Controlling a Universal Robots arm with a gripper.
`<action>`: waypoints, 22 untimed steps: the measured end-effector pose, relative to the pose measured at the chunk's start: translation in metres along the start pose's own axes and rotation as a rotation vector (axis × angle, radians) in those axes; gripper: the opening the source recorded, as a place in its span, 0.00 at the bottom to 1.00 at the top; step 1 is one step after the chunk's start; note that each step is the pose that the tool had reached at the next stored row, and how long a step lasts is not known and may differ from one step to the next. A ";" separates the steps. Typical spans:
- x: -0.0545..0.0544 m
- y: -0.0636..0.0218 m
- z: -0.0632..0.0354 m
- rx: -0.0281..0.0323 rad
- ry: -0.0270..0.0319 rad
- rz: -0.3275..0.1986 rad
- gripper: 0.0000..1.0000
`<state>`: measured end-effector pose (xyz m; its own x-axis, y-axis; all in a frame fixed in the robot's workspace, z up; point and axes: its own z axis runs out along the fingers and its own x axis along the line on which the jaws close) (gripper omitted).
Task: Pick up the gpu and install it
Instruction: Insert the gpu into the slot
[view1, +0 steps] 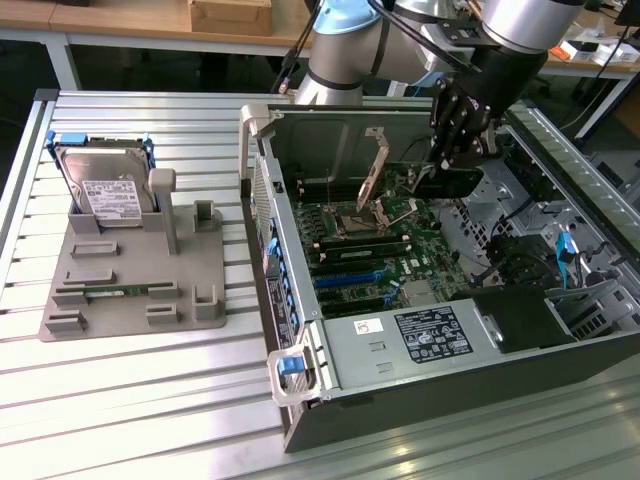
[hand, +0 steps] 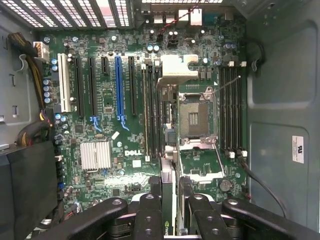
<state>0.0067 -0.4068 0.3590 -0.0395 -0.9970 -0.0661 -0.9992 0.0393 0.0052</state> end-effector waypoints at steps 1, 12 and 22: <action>0.000 0.0001 0.0003 0.0000 0.0000 0.000 0.25; 0.008 0.0079 0.0075 0.0000 -0.0003 0.000 0.25; 0.011 0.0123 0.0093 0.0000 -0.0002 0.000 0.25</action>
<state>-0.0061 -0.4170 0.3490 -0.0395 -0.9970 -0.0663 -0.9992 0.0392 0.0052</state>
